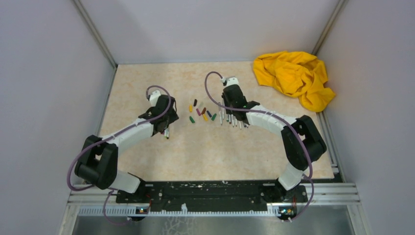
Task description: Open the pen caps
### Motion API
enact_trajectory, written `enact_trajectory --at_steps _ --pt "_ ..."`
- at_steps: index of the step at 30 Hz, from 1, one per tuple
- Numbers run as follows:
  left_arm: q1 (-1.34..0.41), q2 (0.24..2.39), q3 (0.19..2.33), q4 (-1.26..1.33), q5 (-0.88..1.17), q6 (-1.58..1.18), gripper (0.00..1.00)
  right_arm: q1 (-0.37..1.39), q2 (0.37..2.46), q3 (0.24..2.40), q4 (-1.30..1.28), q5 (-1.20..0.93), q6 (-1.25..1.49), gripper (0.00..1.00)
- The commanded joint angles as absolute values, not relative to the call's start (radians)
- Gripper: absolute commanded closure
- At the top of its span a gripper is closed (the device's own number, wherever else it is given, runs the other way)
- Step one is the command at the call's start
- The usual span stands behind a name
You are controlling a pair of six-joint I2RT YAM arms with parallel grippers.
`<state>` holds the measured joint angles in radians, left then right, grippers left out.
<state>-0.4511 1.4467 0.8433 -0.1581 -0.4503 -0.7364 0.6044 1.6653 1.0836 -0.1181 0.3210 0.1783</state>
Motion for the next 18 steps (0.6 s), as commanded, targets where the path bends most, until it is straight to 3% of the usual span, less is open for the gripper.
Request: enact_trajectory --at_steps 1,18 --pt "-0.504 1.414 0.806 -0.261 -0.54 -0.746 0.43 0.618 1.625 1.131 -0.072 0.298 0.188 0.74" --pt "-0.535 1.509 0.793 -0.301 -0.606 -0.763 0.44 0.617 1.61 1.101 -0.047 0.289 0.193 0.73"
